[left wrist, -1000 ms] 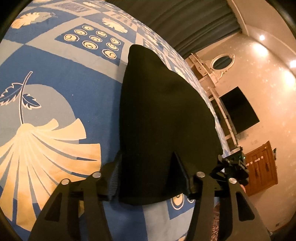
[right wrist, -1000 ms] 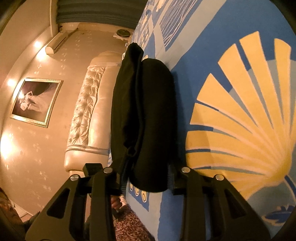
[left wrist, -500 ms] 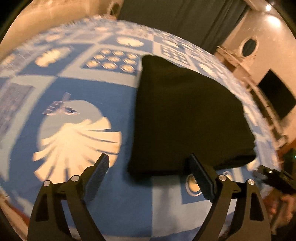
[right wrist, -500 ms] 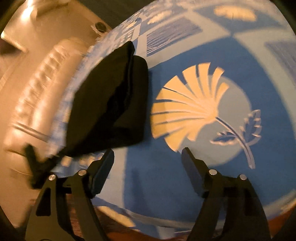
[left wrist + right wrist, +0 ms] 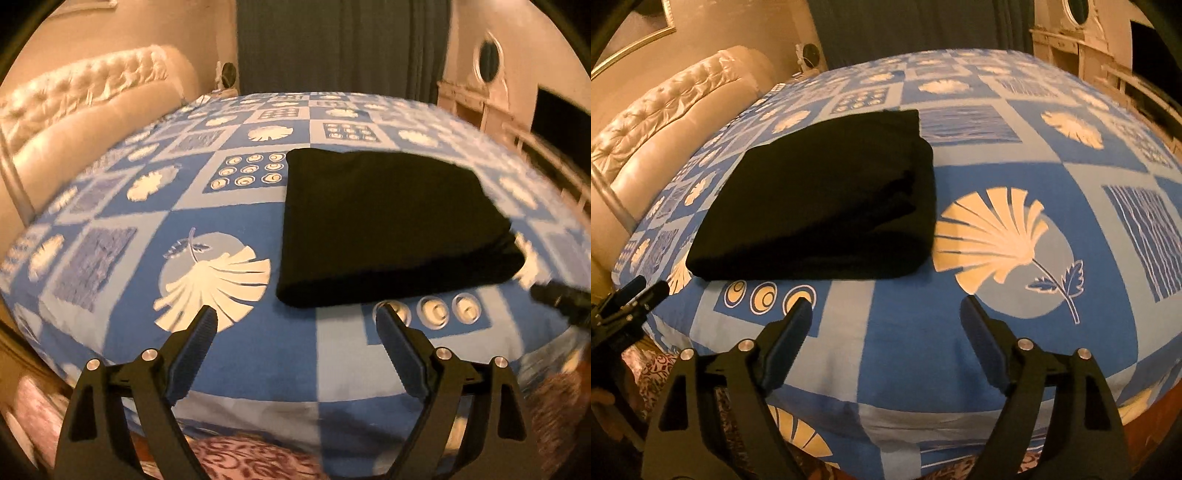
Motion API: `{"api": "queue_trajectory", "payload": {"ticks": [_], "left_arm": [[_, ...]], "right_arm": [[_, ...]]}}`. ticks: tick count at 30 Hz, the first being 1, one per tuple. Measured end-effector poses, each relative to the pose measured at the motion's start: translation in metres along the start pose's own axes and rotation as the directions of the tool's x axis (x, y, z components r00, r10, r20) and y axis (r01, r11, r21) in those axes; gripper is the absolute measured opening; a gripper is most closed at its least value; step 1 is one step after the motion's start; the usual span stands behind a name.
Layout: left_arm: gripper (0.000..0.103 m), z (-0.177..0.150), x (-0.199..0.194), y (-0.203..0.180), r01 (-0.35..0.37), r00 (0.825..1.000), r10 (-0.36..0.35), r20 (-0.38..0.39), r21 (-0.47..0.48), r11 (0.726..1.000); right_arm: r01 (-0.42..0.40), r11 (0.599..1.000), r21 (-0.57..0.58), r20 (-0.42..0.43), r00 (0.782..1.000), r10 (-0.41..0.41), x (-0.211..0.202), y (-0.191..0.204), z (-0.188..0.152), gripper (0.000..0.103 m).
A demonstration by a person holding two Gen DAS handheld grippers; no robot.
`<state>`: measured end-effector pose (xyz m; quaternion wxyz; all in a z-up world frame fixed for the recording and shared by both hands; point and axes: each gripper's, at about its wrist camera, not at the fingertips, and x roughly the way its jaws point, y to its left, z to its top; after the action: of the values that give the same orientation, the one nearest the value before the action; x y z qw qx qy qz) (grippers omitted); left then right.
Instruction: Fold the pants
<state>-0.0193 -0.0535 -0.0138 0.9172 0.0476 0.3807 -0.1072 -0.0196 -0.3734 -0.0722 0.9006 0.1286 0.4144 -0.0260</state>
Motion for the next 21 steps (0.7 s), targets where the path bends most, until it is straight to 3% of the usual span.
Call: {"api": "queue_trajectory", "payload": {"ticks": [5, 10, 21], "left_arm": [[0.087, 0.004, 0.005, 0.002, 0.022, 0.999, -0.024, -0.021, -0.082, 0.996], [0.087, 0.002, 0.010, -0.004, -0.021, 0.999, 0.019, -0.039, -0.053, 0.998], [0.087, -0.002, 0.014, -0.013, 0.003, 0.999, -0.005, -0.054, -0.027, 1.000]], "right_arm": [[0.018, 0.999, -0.051, 0.022, 1.000, -0.017, 0.002, 0.009, 0.005, 0.083], [0.016, 0.998, -0.058, 0.006, 1.000, -0.016, 0.007, 0.011, 0.005, 0.083], [0.005, 0.999, -0.039, -0.011, 1.000, -0.006, 0.013, 0.011, 0.002, 0.083]]}}
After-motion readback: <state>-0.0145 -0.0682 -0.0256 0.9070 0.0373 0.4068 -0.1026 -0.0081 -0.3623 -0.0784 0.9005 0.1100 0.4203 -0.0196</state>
